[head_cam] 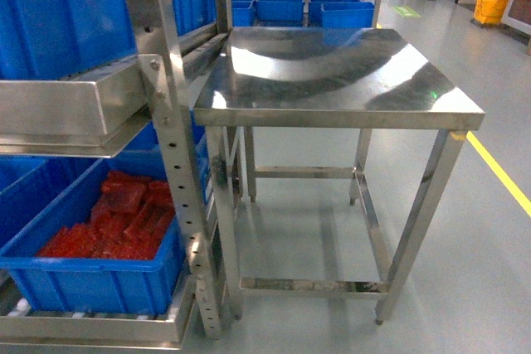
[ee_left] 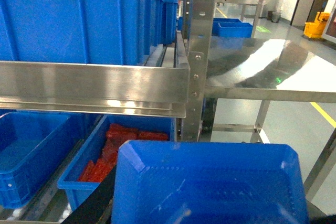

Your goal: Sort blue parts and orange caps into right shelf containers

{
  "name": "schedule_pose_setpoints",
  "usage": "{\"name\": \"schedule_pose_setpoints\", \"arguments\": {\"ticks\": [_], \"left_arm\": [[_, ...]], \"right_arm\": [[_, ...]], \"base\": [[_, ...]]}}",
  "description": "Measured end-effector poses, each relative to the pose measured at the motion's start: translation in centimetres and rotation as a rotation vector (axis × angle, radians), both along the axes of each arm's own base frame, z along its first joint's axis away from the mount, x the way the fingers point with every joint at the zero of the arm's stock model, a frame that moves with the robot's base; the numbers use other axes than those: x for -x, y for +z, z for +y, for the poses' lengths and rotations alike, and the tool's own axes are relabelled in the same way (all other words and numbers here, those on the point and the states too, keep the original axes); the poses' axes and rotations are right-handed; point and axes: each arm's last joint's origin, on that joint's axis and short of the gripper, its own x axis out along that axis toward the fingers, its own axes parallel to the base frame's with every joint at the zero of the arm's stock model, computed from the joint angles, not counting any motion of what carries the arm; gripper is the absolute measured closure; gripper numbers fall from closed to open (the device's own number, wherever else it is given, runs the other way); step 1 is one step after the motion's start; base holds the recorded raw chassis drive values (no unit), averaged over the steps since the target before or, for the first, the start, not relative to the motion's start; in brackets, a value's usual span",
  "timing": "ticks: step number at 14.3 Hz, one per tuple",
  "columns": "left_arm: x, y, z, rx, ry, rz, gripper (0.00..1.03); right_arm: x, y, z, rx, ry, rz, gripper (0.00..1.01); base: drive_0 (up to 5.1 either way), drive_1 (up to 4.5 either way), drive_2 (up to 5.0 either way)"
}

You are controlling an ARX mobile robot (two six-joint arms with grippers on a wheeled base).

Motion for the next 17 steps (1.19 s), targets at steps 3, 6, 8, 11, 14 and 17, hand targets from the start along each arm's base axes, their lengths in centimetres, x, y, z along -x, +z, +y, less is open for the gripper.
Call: {"name": "schedule_pose_setpoints", "arguments": {"ticks": [3,6,8,11,14,17], "left_arm": [[0.00,0.00,0.00,0.000,0.000,0.000,0.59],[0.00,0.00,0.00,0.000,0.000,0.000,0.59],[0.00,0.00,0.00,0.000,-0.001,0.000,0.59],[0.00,0.05,0.00,0.000,-0.001,-0.005,0.59],[0.00,0.00,0.00,0.000,0.000,0.000,0.59],[0.00,0.00,0.00,0.000,0.000,0.000,0.59]], "right_arm": [[0.00,0.02,0.00,0.000,0.001,-0.002,0.57],[0.00,0.00,0.01,0.000,0.002,0.000,0.57],[0.00,-0.01,0.01,0.000,0.002,0.002,0.57],[0.00,0.00,0.01,0.000,0.002,0.000,0.57],[0.00,0.01,0.01,0.000,0.002,-0.001,0.57],[0.00,0.00,0.01,0.000,0.003,0.000,0.57]], "base": [[-4.8,1.55,3.4],[-5.0,1.42,3.3],[-5.0,1.32,3.2],[-5.0,1.35,3.3],[-4.9,1.39,3.3],[-5.0,1.75,3.0]]}}
